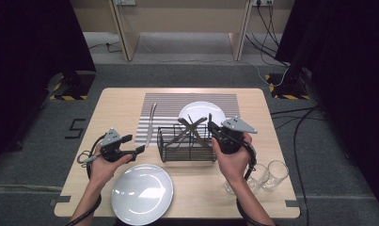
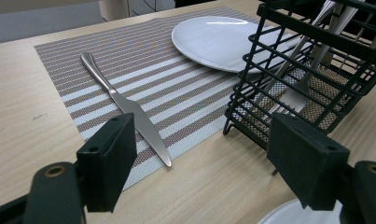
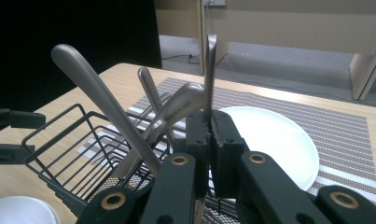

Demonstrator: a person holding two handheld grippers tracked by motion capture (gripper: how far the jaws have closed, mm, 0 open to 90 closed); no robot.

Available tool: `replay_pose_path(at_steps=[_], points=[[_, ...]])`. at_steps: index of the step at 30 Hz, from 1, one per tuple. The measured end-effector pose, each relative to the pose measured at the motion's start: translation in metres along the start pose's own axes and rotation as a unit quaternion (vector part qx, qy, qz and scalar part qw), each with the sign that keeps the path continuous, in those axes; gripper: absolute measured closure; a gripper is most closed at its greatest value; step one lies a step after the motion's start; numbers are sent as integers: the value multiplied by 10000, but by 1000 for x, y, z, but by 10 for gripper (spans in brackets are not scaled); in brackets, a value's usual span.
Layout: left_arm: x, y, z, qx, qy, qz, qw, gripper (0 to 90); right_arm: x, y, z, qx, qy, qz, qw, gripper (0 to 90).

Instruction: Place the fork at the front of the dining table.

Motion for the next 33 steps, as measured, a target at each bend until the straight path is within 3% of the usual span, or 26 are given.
replay_pose_path(at_steps=[5, 33], points=[[0, 0, 0, -31, 17, -31, 10000, 240, 3, -2, -4, 6, -66, 58, 10000, 872], [2, 1, -1, -38, 24, -55, 10000, 237, 12, -9, -23, -319, -337, -89, 9989, 872]])
Point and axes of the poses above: each handheld gripper's, and its own axes: x roughly backward along the jaws, z roughly out of its underside, y roughly to its left, the point moved 8 cm from there along -x, roughly forward along the jaws, and after that the axes turned 1 degree about y, right-handed, at the moved point
